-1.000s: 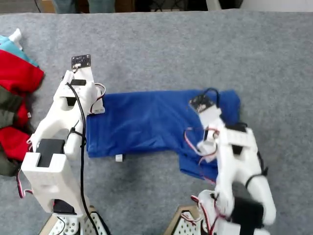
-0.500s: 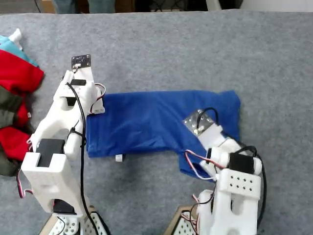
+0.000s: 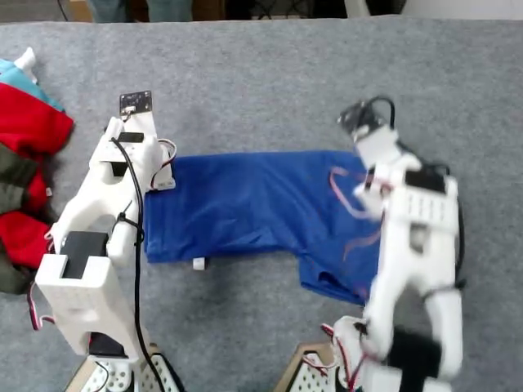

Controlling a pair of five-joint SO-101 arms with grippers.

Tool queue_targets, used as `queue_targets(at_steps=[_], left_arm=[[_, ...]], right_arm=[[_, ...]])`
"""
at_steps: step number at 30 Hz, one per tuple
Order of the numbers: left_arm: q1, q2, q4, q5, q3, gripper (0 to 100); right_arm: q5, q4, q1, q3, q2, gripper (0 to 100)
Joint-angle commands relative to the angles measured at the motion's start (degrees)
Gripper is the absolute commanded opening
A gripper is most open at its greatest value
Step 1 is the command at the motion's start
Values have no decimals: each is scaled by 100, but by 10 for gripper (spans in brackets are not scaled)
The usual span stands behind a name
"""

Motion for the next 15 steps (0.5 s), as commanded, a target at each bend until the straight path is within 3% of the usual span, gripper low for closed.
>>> queue_targets(at_steps=[1, 6, 15], left_arm=[[48, 9, 18, -9, -145, 29], [57, 9, 18, -9, -145, 29], [66, 9, -9, -9, -145, 29]], right_arm=[[-44, -141, 53, -1411, 1121, 14], [-44, -167, 70, -2536, 2598, 14], [-44, -105, 747, -4277, 4743, 14]])
